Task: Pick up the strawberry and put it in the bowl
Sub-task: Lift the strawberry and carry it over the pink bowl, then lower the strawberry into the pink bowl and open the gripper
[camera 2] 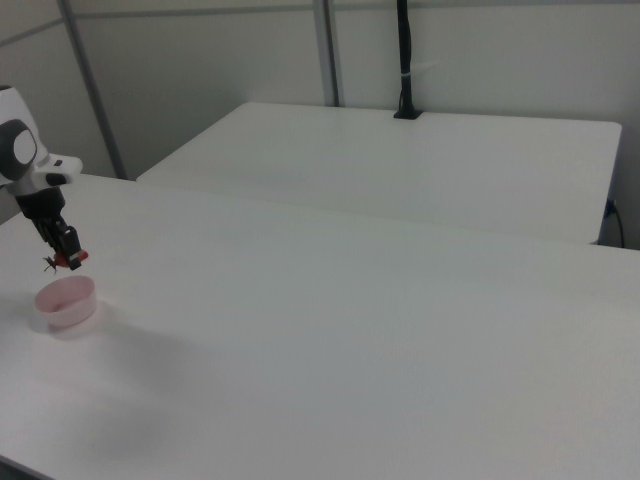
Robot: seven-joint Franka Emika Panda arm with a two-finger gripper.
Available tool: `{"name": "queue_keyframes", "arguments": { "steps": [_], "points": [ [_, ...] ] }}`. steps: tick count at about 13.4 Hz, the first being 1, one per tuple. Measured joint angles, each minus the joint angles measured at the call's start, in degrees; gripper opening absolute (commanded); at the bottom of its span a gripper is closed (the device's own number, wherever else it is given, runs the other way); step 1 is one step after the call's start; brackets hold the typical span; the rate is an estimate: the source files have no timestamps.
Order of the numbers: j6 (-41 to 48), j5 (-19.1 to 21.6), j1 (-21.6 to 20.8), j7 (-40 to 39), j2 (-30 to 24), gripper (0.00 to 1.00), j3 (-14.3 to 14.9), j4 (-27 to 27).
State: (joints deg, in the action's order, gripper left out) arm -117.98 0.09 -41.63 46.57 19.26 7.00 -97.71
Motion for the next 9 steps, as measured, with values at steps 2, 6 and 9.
{"name": "queue_keyframes", "arguments": {
  "steps": [2, 6, 9],
  "points": [
    [0.0, 0.1, -0.6, 0.0, 0.7, 0.99, 0.0, -0.8],
    [0.0, 0.1, -1.0, -0.4, 1.3, 1.00, 0.0, -1.6],
    [0.7, 0.1, -1.3, -1.9, 1.0, 1.00, 0.0, -1.6]
  ]
}}
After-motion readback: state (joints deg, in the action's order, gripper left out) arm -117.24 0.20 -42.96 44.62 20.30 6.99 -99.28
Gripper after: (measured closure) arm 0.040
